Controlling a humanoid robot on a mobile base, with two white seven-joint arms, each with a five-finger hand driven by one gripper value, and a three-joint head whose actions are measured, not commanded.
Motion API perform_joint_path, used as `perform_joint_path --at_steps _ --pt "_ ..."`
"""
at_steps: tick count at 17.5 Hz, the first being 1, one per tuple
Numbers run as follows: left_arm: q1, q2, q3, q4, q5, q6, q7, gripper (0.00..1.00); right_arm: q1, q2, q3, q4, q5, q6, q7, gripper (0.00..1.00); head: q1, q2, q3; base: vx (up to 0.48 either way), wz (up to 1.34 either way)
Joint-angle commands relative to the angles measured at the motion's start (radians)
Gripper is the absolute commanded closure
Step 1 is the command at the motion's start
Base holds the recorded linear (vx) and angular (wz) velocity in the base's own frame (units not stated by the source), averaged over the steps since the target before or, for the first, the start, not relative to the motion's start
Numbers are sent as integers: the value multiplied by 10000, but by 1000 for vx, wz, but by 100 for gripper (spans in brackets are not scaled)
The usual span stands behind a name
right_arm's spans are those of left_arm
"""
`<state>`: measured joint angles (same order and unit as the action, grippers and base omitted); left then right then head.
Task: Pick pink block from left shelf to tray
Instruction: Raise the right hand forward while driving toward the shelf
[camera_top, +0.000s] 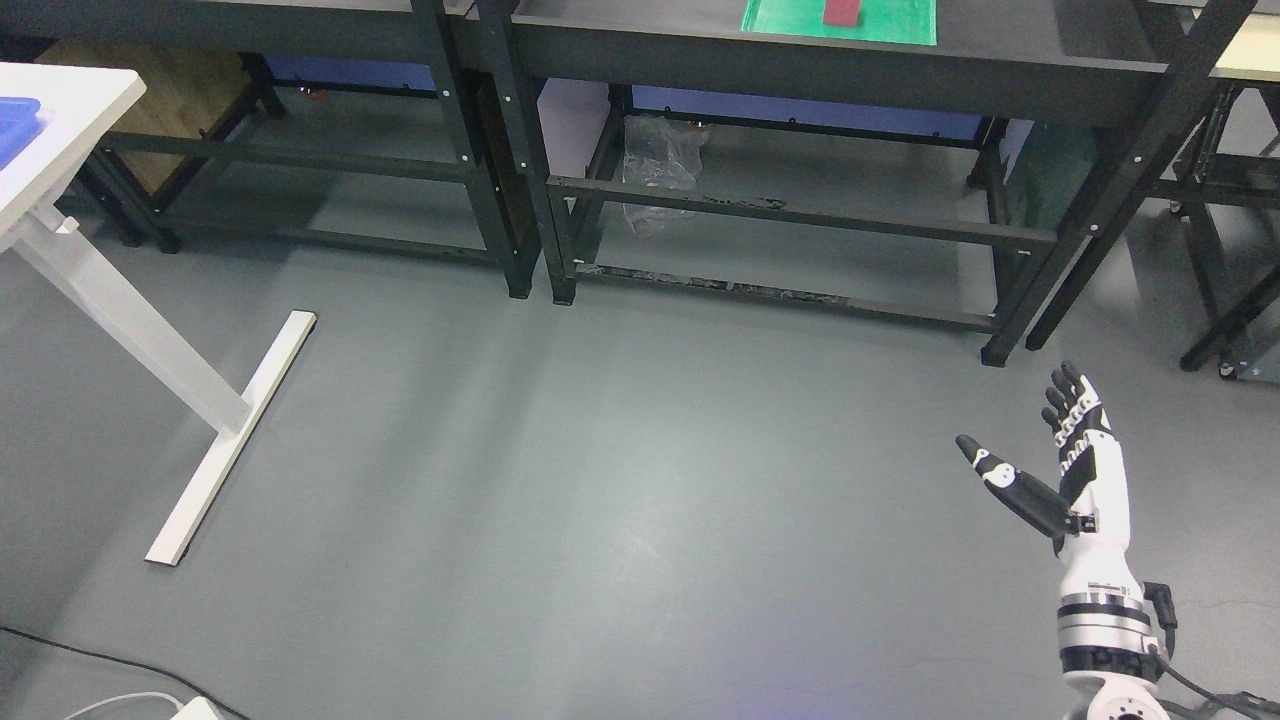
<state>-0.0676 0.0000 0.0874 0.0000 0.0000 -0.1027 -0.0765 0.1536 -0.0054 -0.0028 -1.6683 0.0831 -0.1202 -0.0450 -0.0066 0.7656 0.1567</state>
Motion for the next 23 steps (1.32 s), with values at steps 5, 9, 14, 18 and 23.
perform_joint_path --at_steps 5,9,14,18,23 --pt "-14 175 0 -175 77 -1 -2 0 -2 -121 -202 -175 -18 36 82 0 0 0 0 30 -4" --pt "1 175 0 -175 77 -1 -2 0 29 -121 -233 -175 -33 -10 21 0 0 0 0 39 -1" --pt "1 175 0 -175 77 -1 -2 0 -32 -121 -248 -206 2101 -26 -56 2 0 0 0 48 -1" --pt "-14 175 0 -175 77 -1 -2 0 -171 -121 -80 -252 6522 128 -56 2 0 0 0 73 6" --pt "1 175 0 -175 77 -1 -2 0 -155 -391 -95 -559 9095 36 -286 0 0 0 0 71 10"
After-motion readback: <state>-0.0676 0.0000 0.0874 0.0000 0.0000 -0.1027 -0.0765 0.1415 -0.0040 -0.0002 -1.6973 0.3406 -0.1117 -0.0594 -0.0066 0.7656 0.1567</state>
